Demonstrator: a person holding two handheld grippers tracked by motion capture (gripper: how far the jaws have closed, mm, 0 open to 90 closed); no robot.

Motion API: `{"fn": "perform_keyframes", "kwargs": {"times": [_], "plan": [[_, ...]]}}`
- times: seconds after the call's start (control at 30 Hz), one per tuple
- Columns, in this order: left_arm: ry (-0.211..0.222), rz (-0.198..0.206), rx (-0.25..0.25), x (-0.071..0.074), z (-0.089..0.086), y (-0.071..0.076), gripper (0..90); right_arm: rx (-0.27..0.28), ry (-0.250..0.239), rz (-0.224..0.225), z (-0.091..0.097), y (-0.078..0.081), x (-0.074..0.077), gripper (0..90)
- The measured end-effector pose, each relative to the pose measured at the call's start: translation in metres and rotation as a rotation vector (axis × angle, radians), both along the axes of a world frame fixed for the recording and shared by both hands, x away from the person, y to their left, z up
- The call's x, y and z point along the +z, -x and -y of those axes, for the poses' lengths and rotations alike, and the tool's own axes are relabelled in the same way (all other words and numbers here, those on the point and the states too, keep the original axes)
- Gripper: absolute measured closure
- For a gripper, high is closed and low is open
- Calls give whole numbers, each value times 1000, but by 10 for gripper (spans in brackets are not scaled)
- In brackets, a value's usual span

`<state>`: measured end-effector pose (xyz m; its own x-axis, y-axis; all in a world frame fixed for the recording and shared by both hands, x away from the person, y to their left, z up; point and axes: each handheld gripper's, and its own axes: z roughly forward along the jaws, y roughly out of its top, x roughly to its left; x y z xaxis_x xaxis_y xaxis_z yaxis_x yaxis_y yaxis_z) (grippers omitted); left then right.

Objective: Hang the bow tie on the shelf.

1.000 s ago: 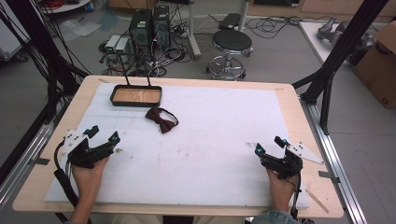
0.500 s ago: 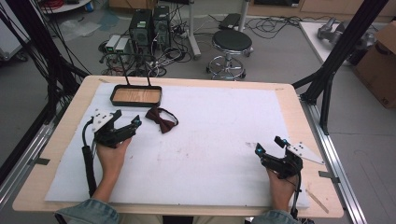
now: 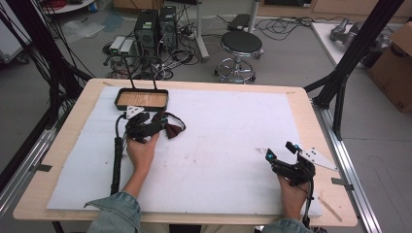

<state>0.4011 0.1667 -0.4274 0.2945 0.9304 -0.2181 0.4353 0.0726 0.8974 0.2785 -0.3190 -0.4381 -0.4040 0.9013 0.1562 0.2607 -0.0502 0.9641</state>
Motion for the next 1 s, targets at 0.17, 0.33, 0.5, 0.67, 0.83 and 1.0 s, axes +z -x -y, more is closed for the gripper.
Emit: {"fn": "perform_keyframes", "kwargs": {"times": [0.17, 0.33, 0.5, 0.67, 0.83, 1.0], "plan": [[2, -99, 30, -10, 11, -12, 319, 1, -1, 0, 0, 0, 0, 134], [10, -154, 61, -14, 16, -21, 338, 2, -2, 1, 1, 0, 0, 134], [-8, -182, 95, -17, 15, -23, 367, 2, -4, 1, 1, 0, 0, 134], [-17, -199, 108, -17, 14, -23, 436, 0, -3, 2, 1, 0, 0, 134], [-7, -211, 105, -17, 14, -24, 431, -1, -4, 1, 1, 0, 0, 134], [-12, -225, 112, -18, 15, -27, 433, 0, -5, 0, 1, 0, 0, 134]]}}
